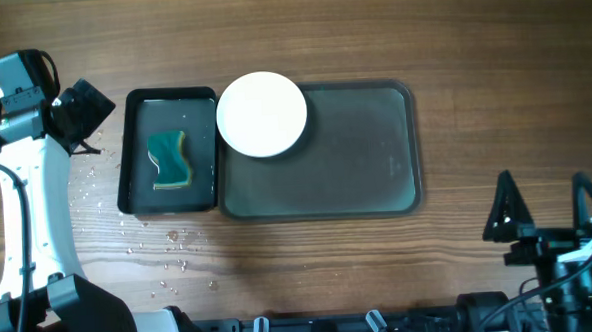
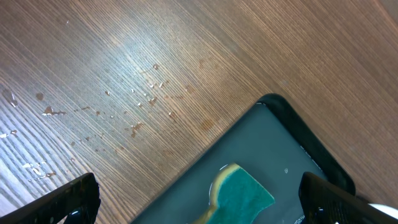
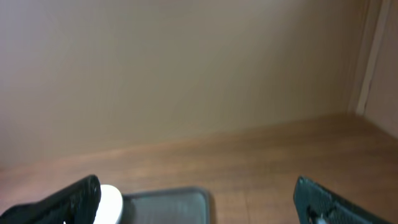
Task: Clean dirty plates on tray and stack at the side
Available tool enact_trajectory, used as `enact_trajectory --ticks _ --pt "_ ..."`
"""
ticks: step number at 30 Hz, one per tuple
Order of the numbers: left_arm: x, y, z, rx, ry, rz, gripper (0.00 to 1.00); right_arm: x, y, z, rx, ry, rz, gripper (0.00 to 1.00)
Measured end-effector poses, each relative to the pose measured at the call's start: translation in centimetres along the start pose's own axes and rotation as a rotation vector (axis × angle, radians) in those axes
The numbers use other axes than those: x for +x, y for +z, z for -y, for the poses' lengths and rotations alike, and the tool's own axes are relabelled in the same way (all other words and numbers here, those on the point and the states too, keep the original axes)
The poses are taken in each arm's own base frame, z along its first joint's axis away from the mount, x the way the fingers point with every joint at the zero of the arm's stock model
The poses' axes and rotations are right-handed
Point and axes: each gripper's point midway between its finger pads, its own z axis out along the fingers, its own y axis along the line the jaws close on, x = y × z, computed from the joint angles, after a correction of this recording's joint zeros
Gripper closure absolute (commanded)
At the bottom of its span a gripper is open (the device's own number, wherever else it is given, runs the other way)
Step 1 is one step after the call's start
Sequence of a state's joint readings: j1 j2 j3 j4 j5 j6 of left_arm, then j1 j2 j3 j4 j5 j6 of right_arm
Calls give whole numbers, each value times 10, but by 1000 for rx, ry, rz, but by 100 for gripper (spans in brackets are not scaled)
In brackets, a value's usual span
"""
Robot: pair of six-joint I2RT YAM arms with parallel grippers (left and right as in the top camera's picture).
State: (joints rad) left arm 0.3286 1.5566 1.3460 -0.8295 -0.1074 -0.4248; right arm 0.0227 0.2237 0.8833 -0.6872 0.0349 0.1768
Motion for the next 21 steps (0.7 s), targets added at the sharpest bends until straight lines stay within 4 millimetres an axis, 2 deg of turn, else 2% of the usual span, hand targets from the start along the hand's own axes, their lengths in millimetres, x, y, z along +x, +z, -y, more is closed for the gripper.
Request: enact_trajectory --ticks 5,11,15,21 --pt "0 0 0 0 0 0 0 8 10 2 -20 3 135 0" --pt "0 0 0 0 0 0 0 15 28 -9 -119 -9 333 0" --pt "0 0 0 0 0 0 0 36 43 -12 -171 -18 419 0" --pt "0 0 0 0 0 0 0 91 65 -4 -175 -20 374 0"
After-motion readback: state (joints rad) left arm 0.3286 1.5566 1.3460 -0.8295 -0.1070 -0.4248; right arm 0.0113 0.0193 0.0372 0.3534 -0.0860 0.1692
